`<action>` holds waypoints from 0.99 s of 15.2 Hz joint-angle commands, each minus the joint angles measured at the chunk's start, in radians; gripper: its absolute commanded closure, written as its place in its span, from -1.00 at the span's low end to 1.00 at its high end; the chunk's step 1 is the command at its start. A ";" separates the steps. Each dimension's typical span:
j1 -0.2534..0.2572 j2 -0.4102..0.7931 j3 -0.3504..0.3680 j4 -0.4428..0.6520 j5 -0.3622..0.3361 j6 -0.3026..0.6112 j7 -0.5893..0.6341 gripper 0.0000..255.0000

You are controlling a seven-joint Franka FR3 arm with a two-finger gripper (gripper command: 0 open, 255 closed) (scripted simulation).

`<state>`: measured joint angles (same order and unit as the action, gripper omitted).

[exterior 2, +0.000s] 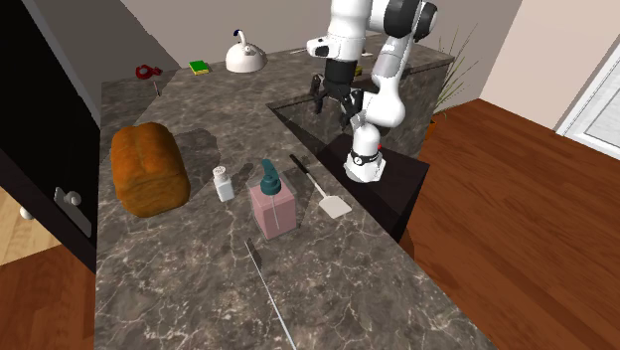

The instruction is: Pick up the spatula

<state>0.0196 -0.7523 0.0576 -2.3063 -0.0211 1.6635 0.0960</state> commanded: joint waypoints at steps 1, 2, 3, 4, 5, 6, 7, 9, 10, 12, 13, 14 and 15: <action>0.000 0.000 0.000 0.000 0.000 0.000 0.000 -1.00; 0.024 0.036 -0.028 0.006 -0.014 0.019 -0.096 -1.00; 0.051 0.074 -0.056 0.014 -0.027 0.036 -0.190 -1.00; 0.077 0.113 -0.082 0.024 -0.039 0.053 -0.283 -1.00; 0.102 0.153 -0.107 0.036 -0.049 0.068 -0.377 -1.00; 0.127 0.194 -0.129 0.050 -0.058 0.083 -0.469 -1.00; 0.151 0.234 -0.148 0.064 -0.065 0.096 -0.561 -1.00; 0.196 0.314 -0.181 0.094 -0.075 0.120 -0.743 -1.00; 0.218 0.353 -0.194 0.109 -0.078 0.132 -0.833 -1.00; 0.258 0.428 -0.213 0.138 -0.084 0.153 -1.009 -1.00; 0.268 0.446 -0.216 0.144 -0.085 0.158 -1.052 -1.00; 0.267 0.447 -0.216 0.132 -0.085 0.172 -1.051 -1.00; 0.266 0.449 -0.216 0.120 -0.086 0.185 -1.051 -1.00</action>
<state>0.2826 -0.3098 -0.1558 -2.1783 -0.1054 1.8360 -0.9341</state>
